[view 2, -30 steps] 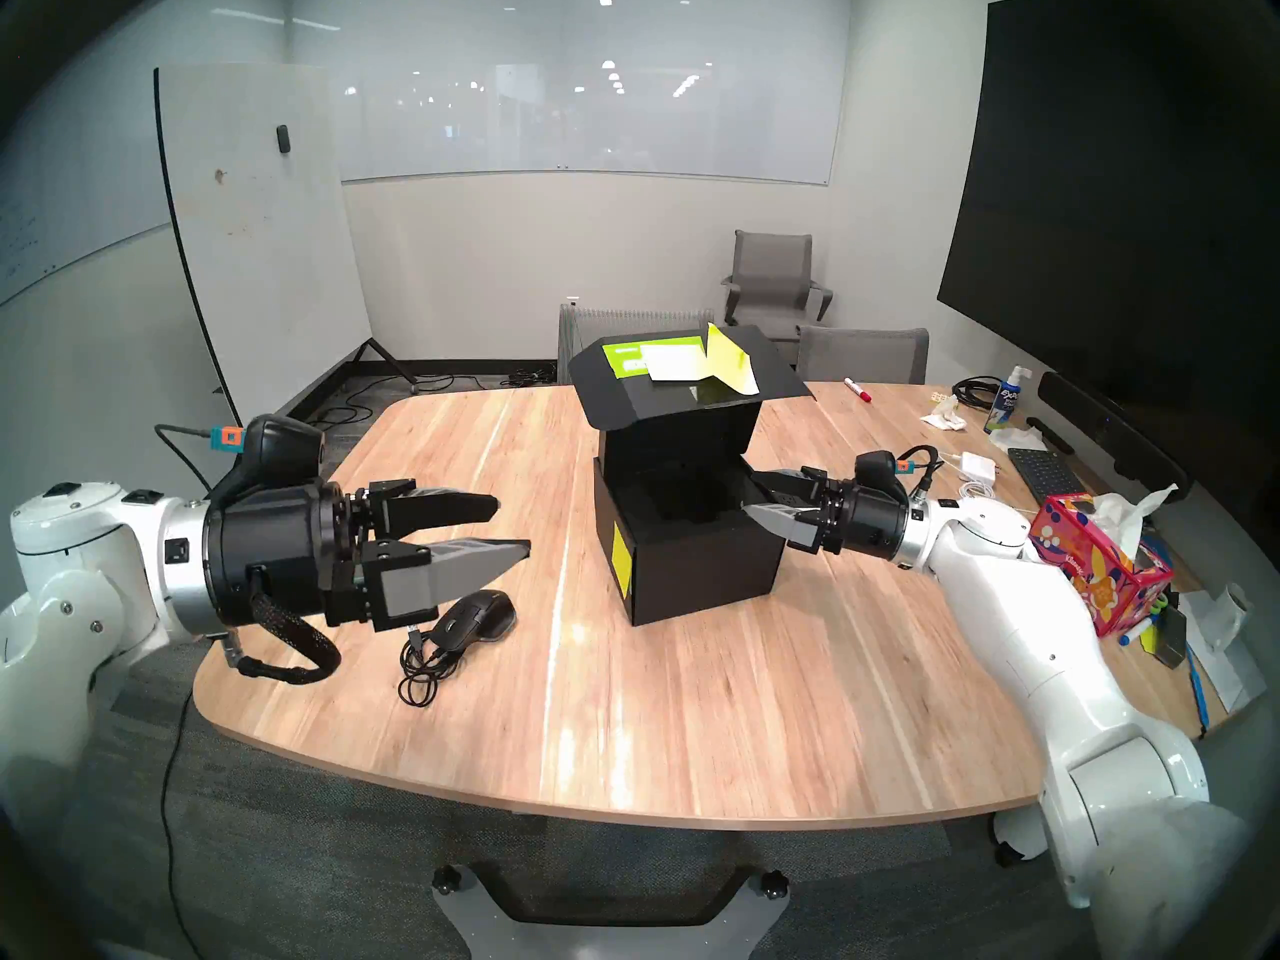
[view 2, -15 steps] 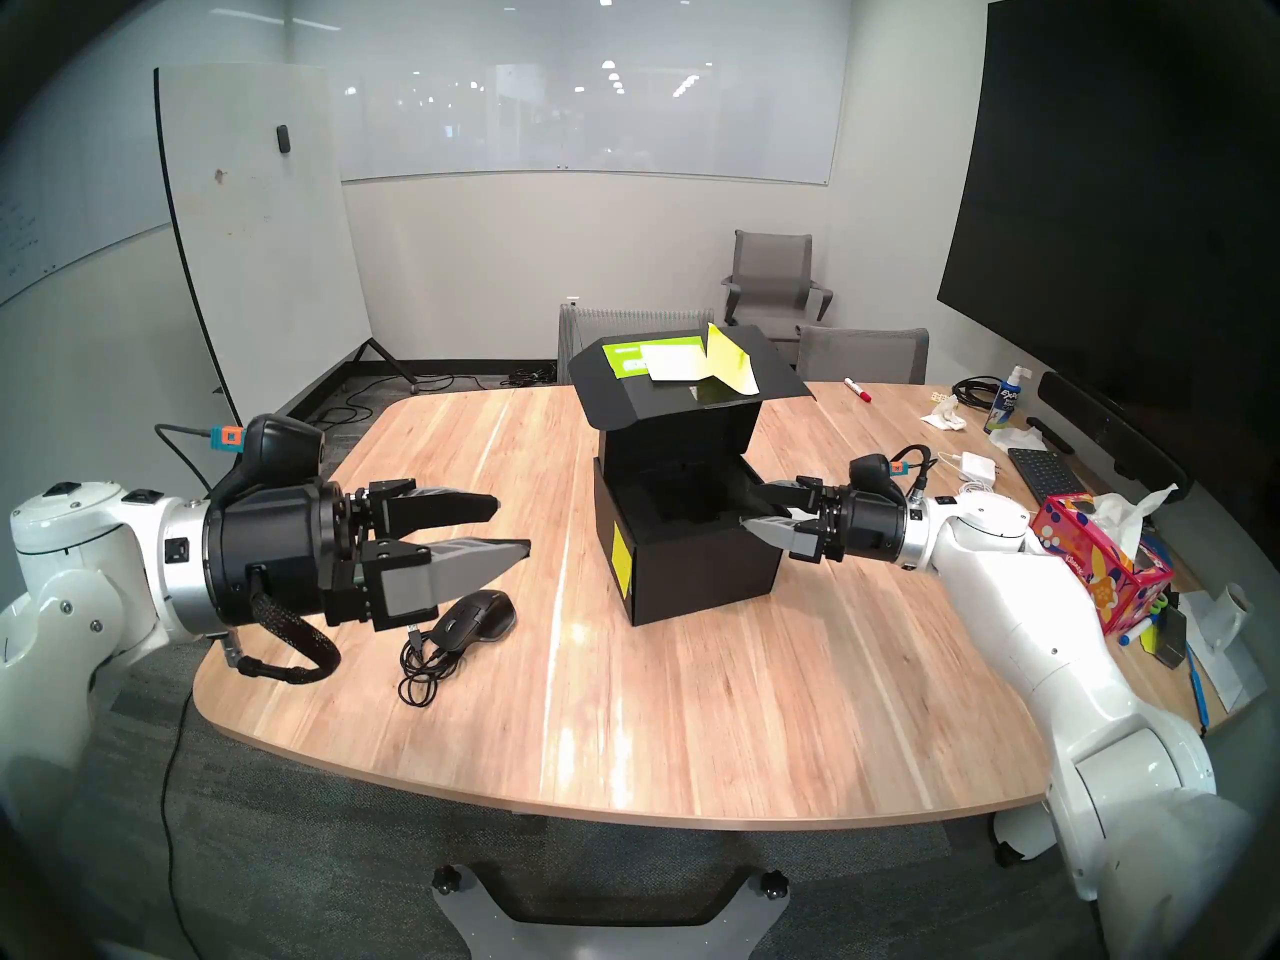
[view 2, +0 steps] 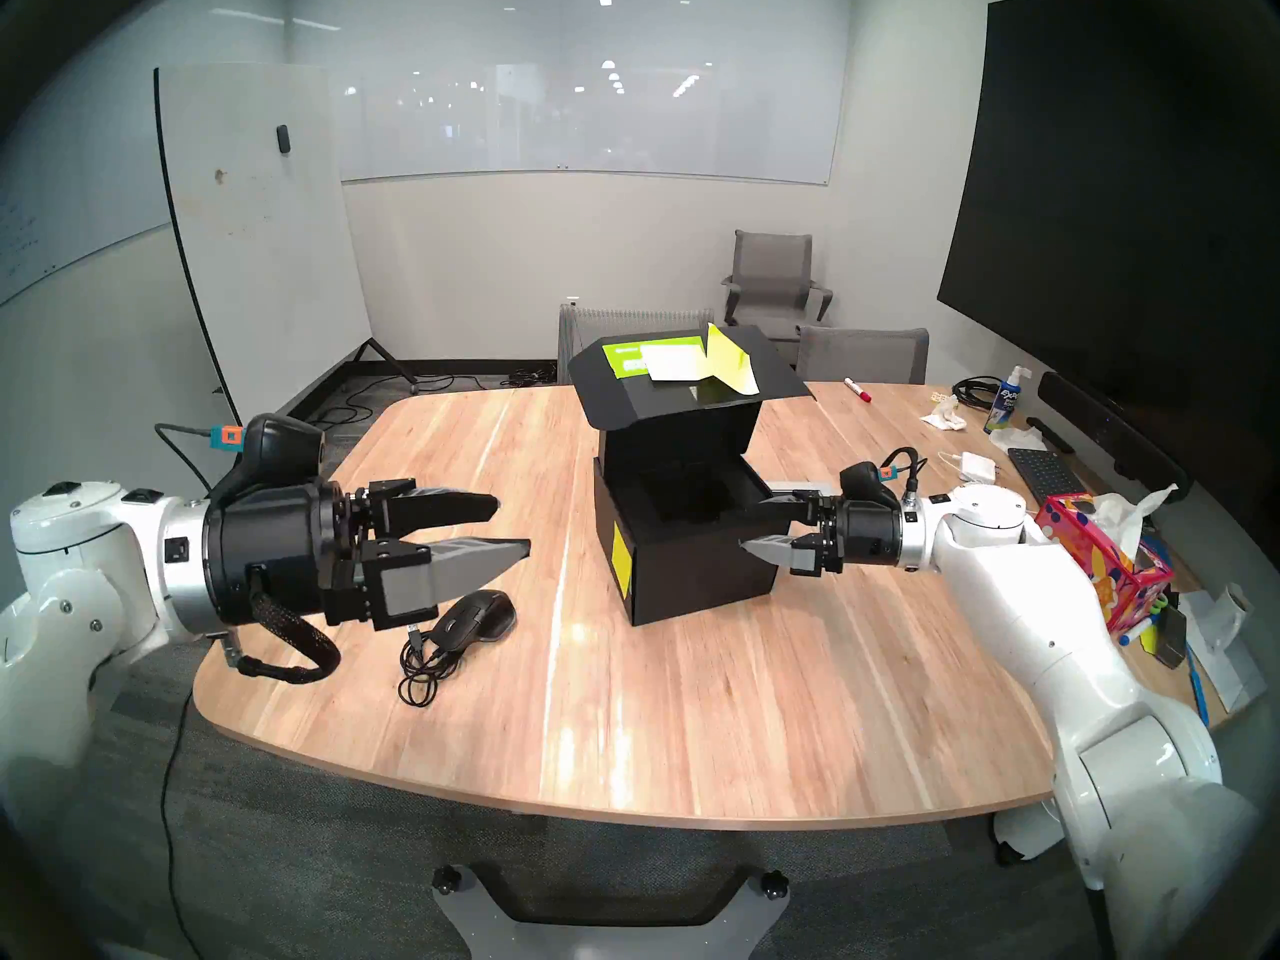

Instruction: Open the box and place the mouse inside

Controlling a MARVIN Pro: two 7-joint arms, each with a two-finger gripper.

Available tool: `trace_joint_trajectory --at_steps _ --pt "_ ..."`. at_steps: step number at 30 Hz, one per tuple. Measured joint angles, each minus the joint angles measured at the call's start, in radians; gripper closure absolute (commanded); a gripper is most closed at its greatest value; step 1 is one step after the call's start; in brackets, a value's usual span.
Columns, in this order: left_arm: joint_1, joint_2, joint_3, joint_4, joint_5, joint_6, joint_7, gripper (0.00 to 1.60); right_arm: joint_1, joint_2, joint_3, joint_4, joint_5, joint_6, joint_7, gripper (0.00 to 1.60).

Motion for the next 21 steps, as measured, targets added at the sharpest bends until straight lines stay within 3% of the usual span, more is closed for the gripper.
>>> trace_joint_trajectory --at_steps 21 --pt "-0.002 -0.003 0.0 0.0 0.0 0.005 0.0 0.0 0.054 -0.025 -0.032 0.032 -0.09 0.034 0.043 0.0"
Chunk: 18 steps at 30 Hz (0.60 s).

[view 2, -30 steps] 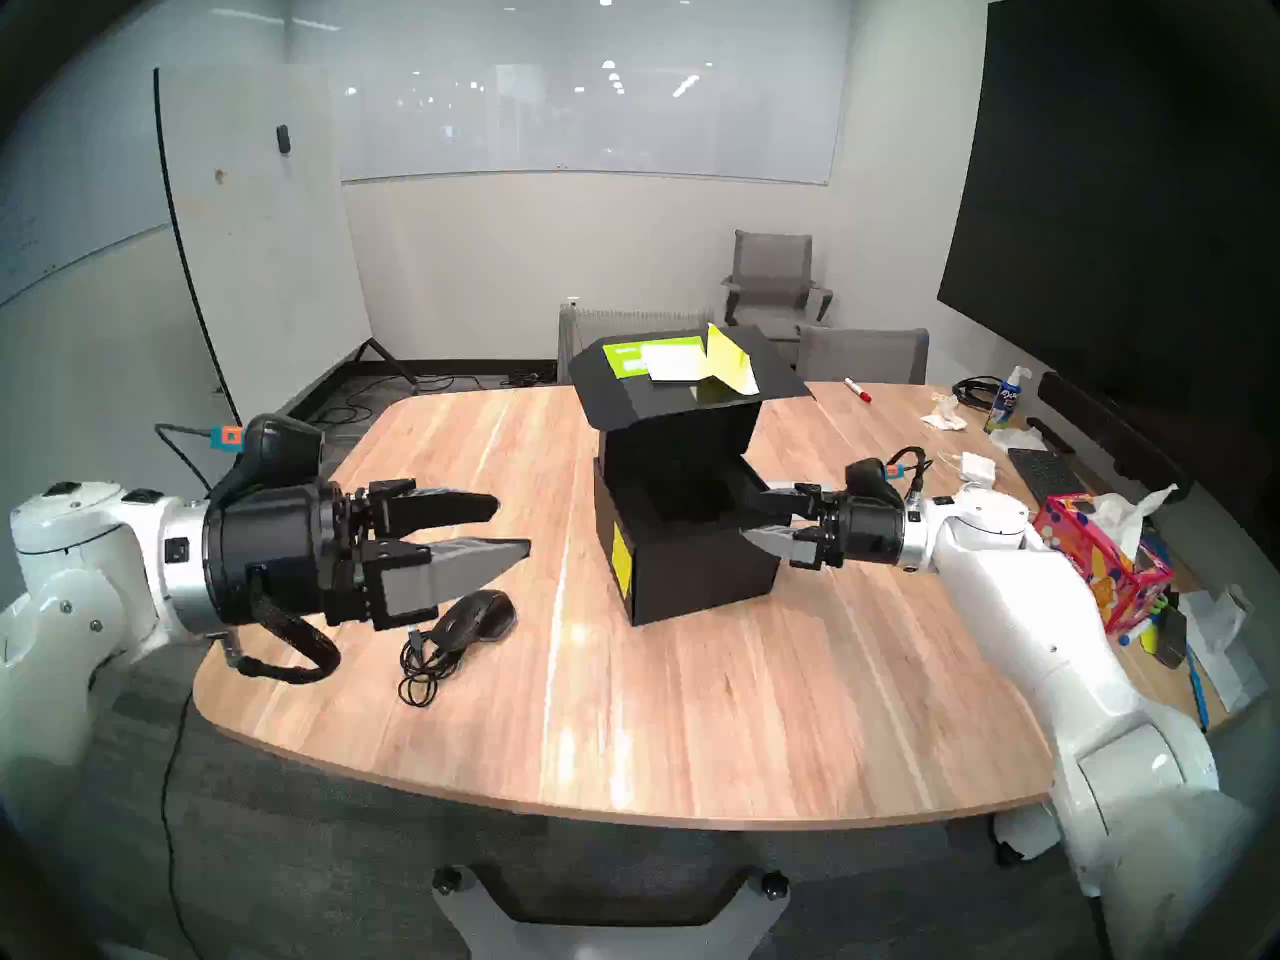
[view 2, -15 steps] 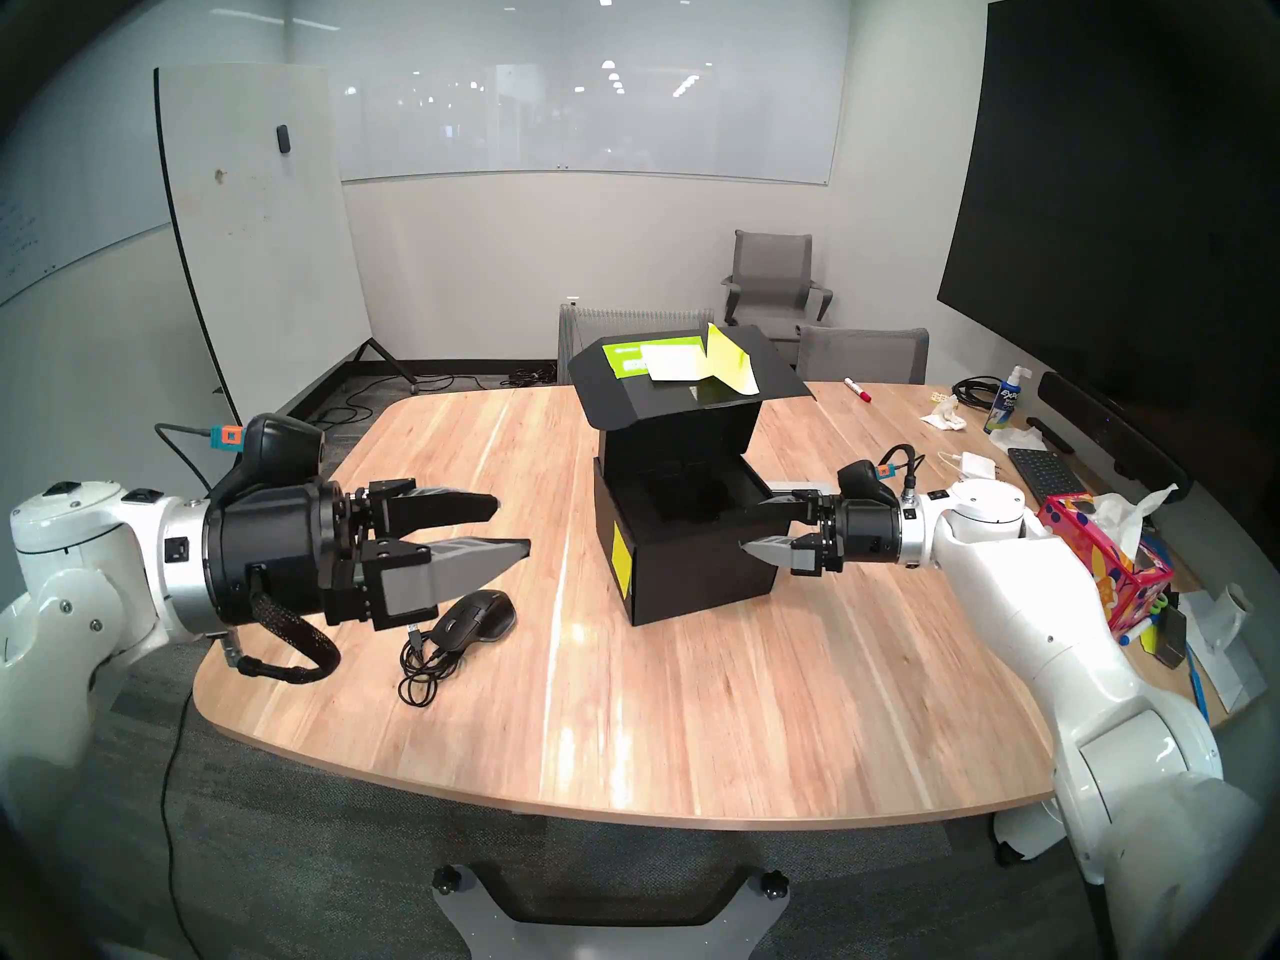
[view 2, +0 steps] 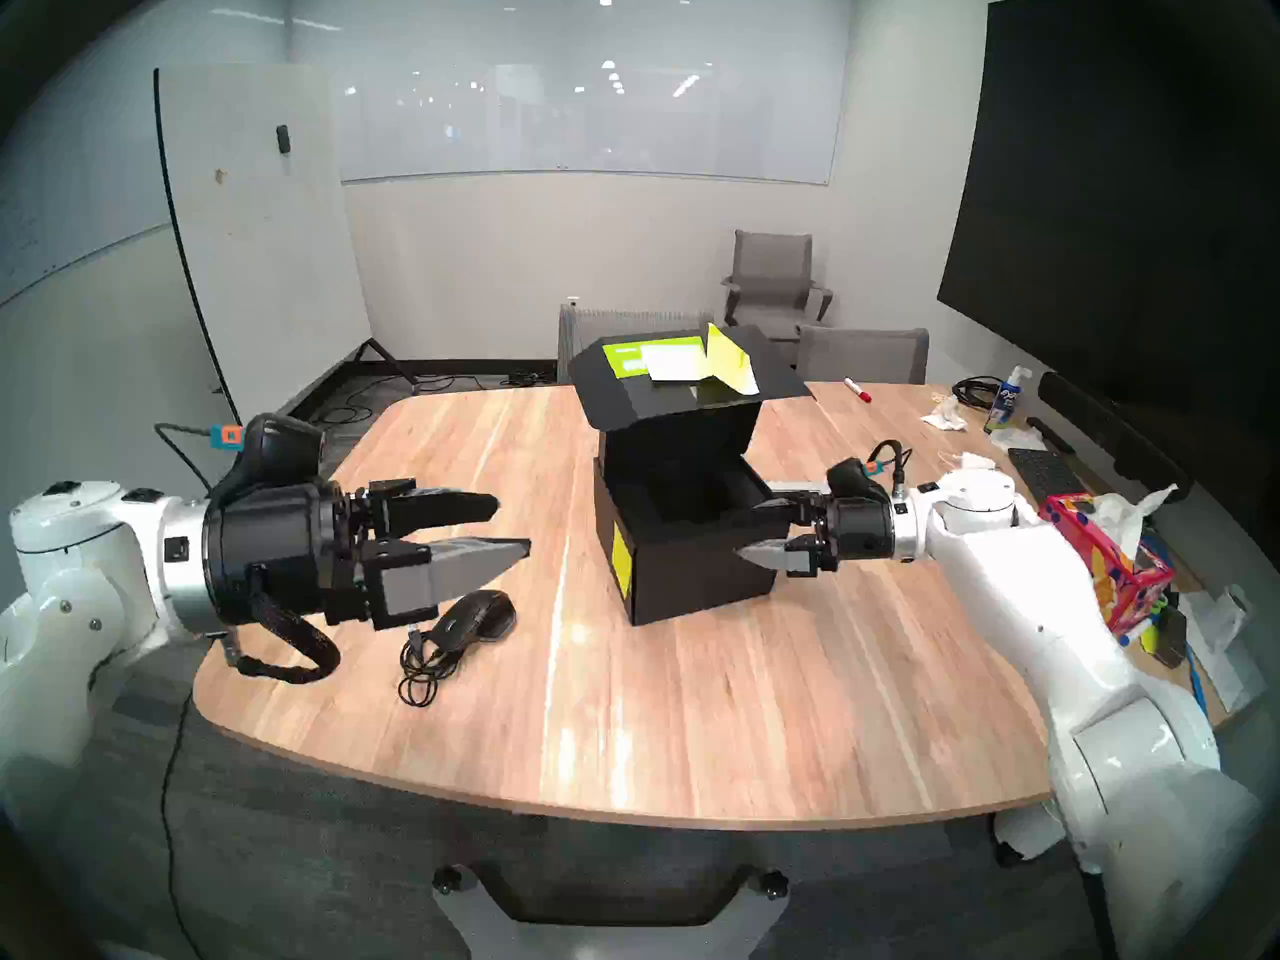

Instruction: Open the box and place the mouse inside

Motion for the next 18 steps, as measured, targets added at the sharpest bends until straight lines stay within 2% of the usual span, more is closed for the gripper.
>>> trace_joint_trajectory --at_steps 18 --pt "-0.002 -0.003 0.0 0.0 0.0 0.004 0.0 0.0 0.042 -0.028 -0.014 0.067 -0.04 0.011 0.044 0.0"
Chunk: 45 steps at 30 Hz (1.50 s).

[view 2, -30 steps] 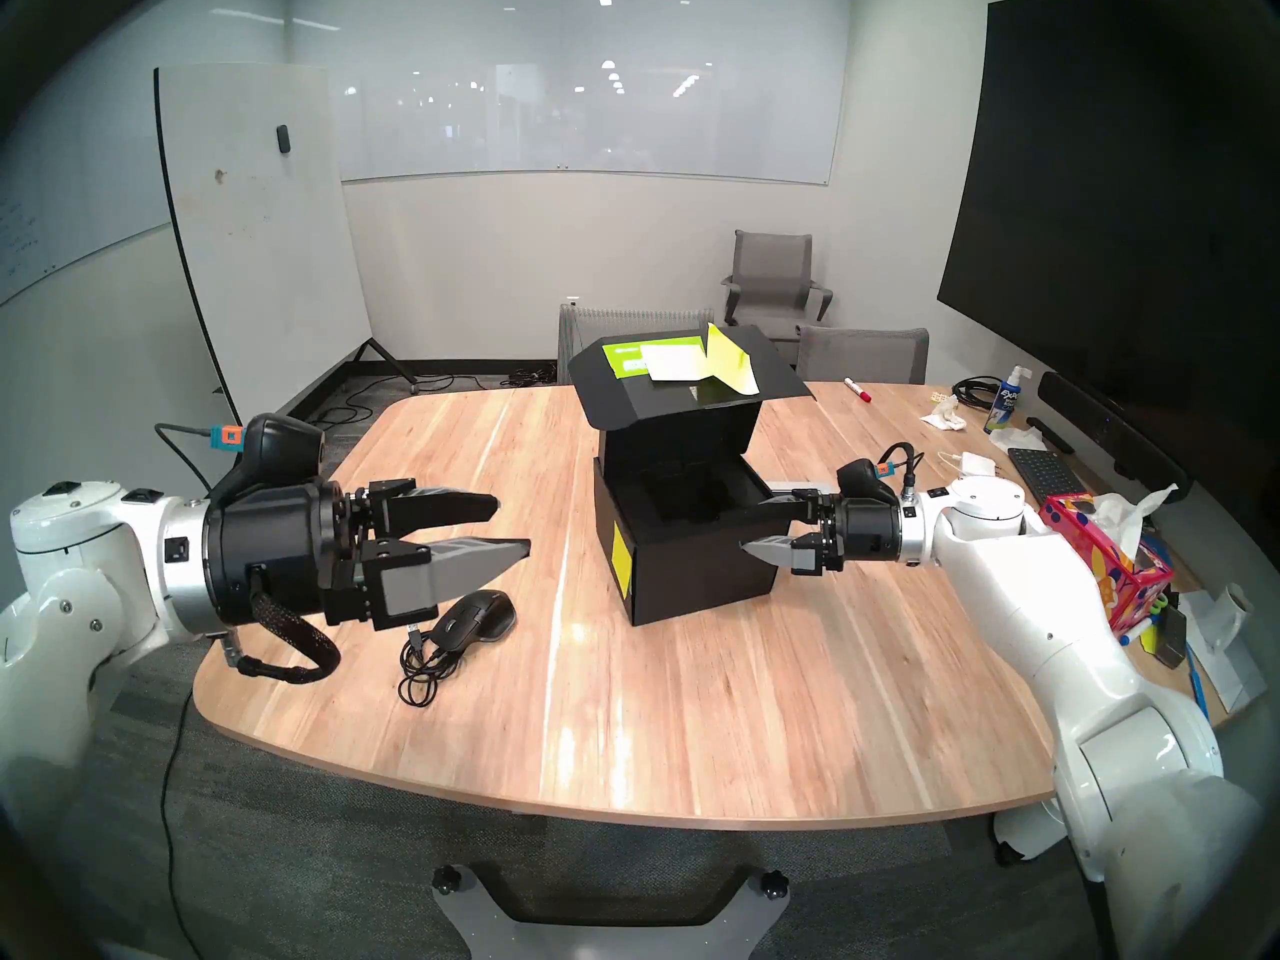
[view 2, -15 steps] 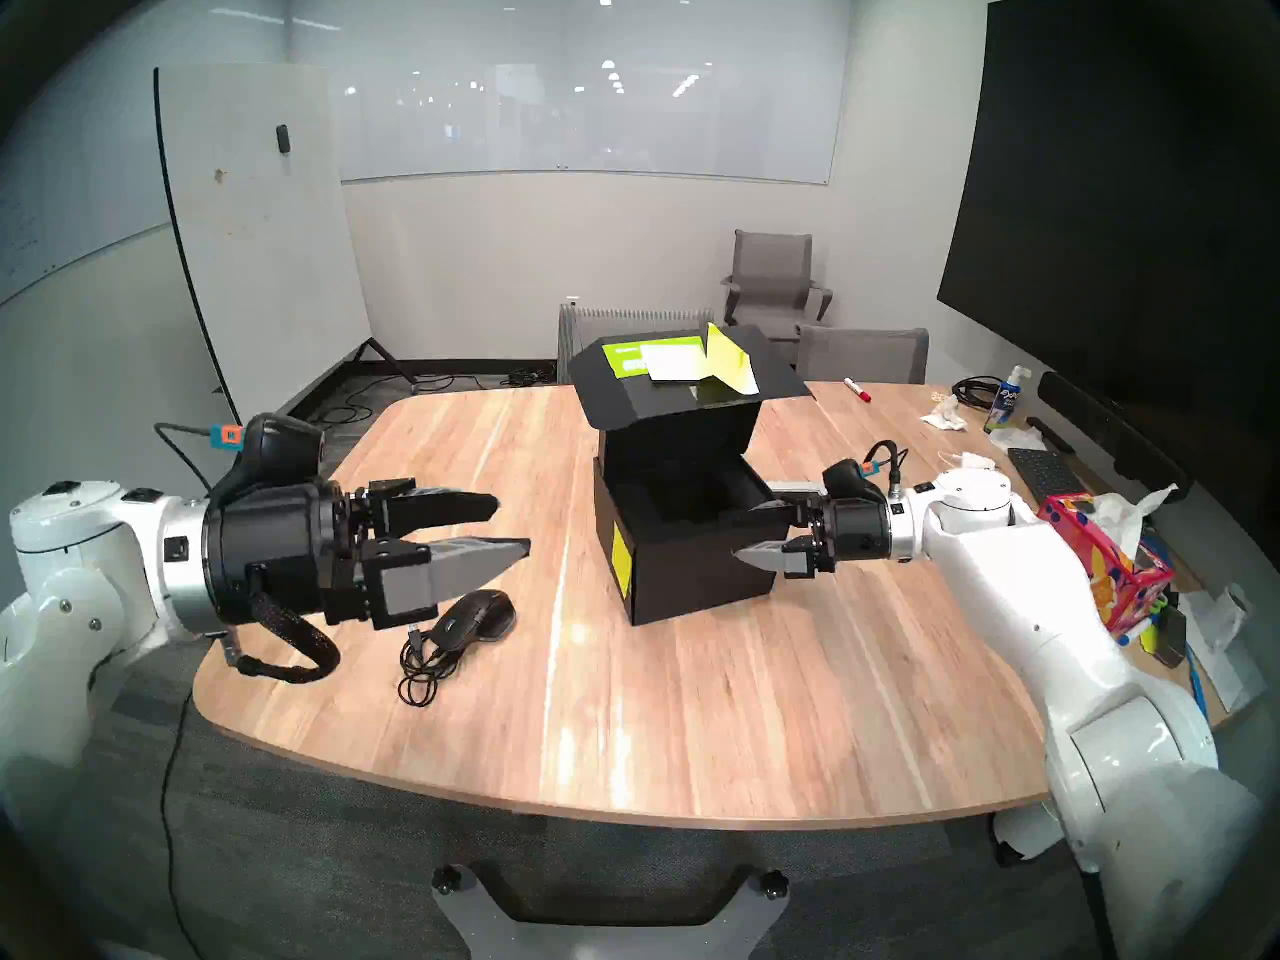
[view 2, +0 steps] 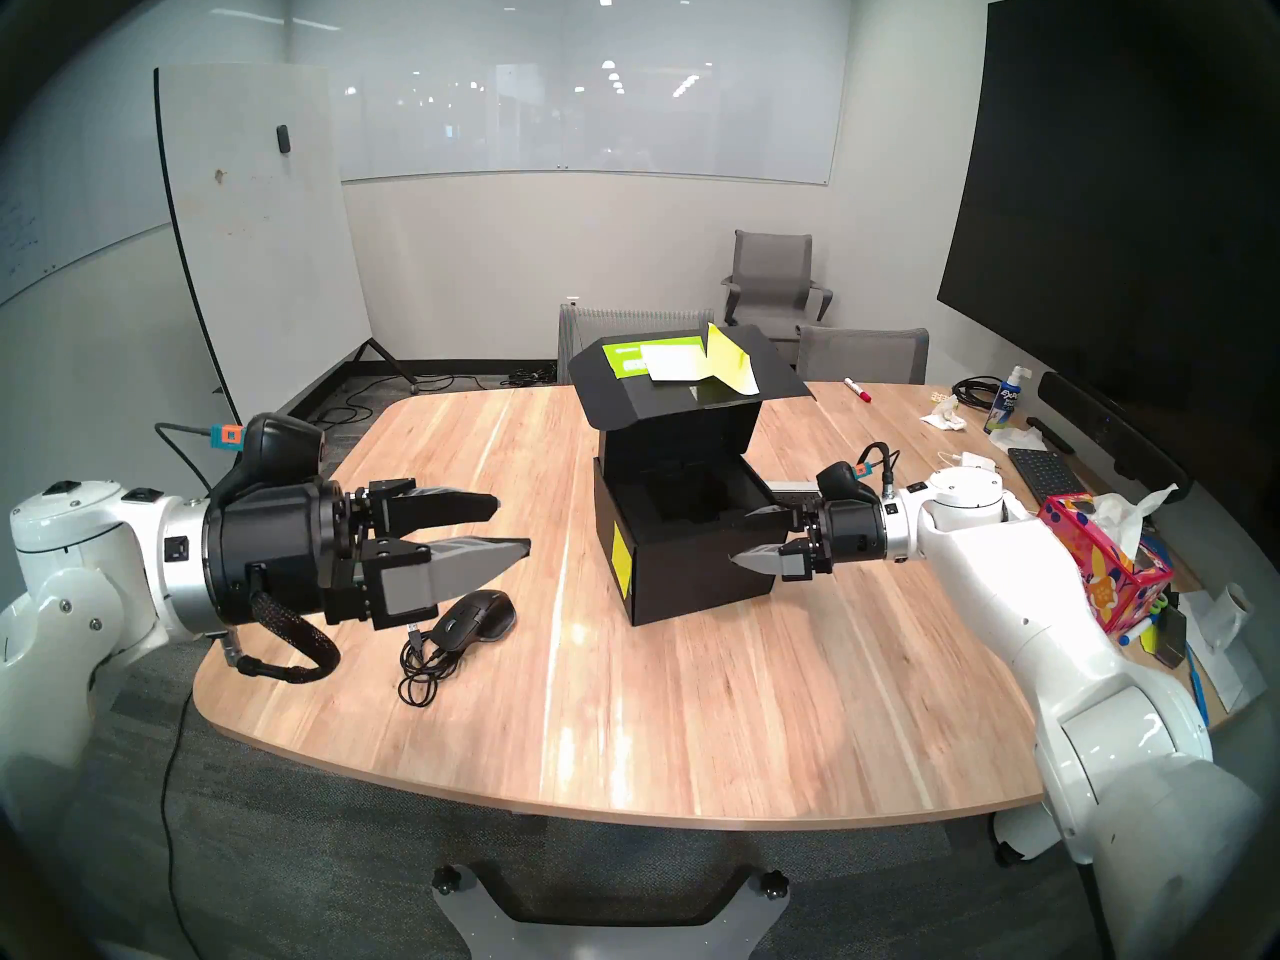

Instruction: Open the box and place the mouse inside

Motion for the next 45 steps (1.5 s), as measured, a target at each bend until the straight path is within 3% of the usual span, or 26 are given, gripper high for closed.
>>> trace_joint_trajectory --at_steps 2,6,8,11,12,14,18,45 --pt "0.0 0.0 0.0 0.0 0.0 0.0 0.0 0.0 0.004 -0.003 0.0 0.007 -0.003 -0.002 0.003 0.0" --pt "0.0 -0.001 0.0 0.0 0.0 0.001 0.0 0.0 0.012 -0.008 -0.001 0.02 -0.009 -0.01 0.004 0.67" --pt "-0.001 -0.001 0.0 0.0 0.0 0.002 0.0 0.0 0.013 -0.009 -0.002 0.025 -0.011 -0.013 0.003 0.65" --pt "-0.001 -0.001 0.0 0.0 0.0 0.002 0.0 0.0 0.015 -0.015 -0.006 0.039 -0.018 -0.02 0.003 0.36" --pt "-0.001 -0.001 0.0 0.0 0.0 0.003 0.0 0.0 0.015 -0.017 -0.007 0.043 -0.02 -0.023 0.003 0.44" --pt "-0.001 -0.002 0.0 0.0 0.0 0.003 0.0 0.0 0.015 -0.018 -0.007 0.046 -0.02 -0.025 0.003 0.43" --pt "-0.002 -0.002 0.0 0.0 0.0 0.004 0.0 0.0 0.018 -0.024 -0.007 0.053 -0.021 -0.034 0.003 0.0" --pt "-0.004 -0.005 0.0 0.0 0.0 0.008 0.0 0.0 0.064 -0.004 0.025 0.025 -0.028 -0.073 0.003 0.0"
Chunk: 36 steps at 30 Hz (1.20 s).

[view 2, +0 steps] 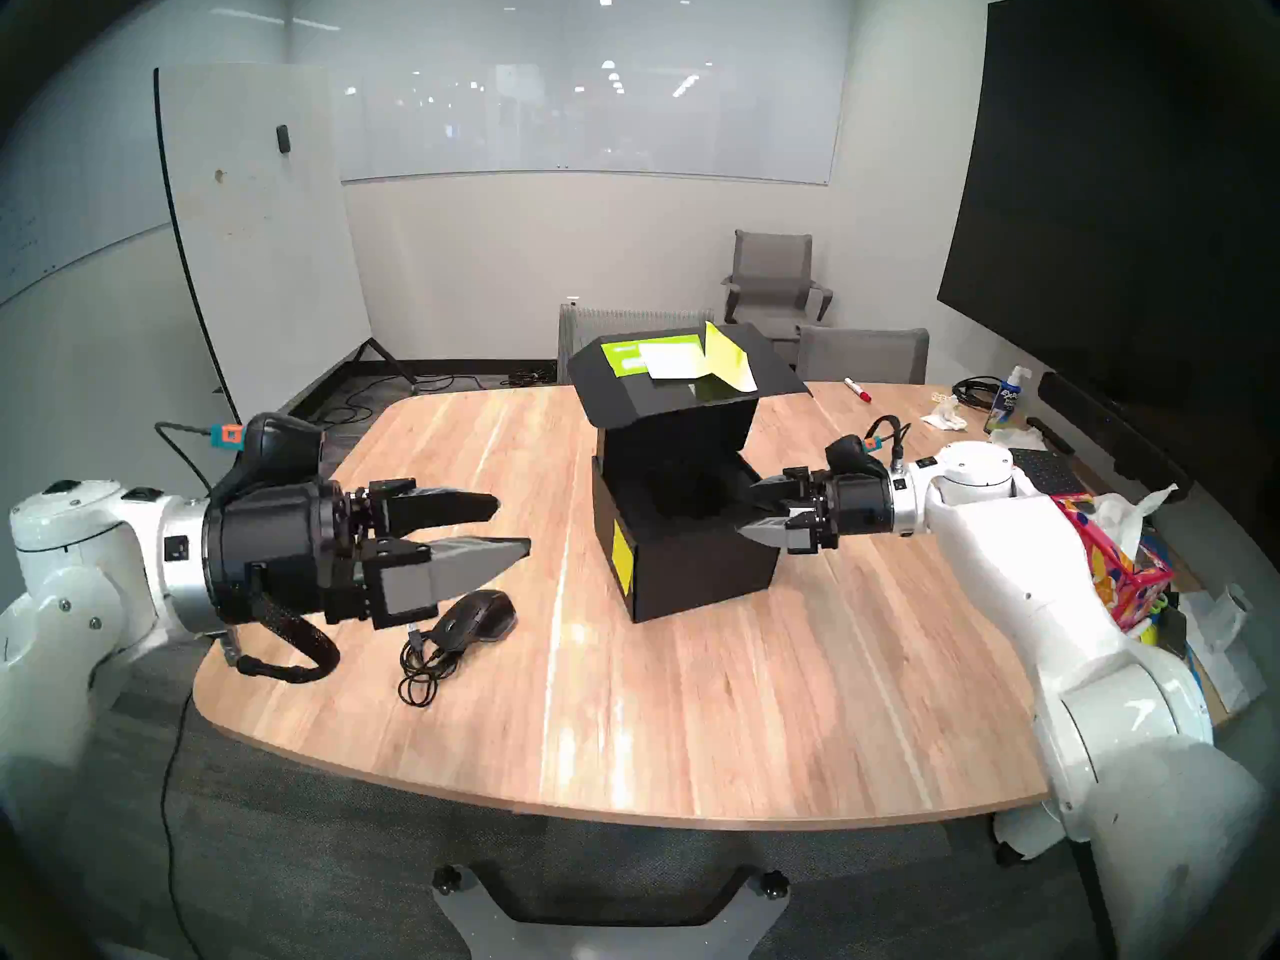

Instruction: Open the box and place the mouse inside

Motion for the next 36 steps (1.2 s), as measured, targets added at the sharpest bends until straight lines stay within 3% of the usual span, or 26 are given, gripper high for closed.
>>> trace_joint_trajectory --at_steps 36 --pt "-0.003 -0.003 0.0 0.0 0.0 0.005 0.0 0.0 0.169 -0.053 -0.146 0.156 -0.17 0.07 0.0 0.0"
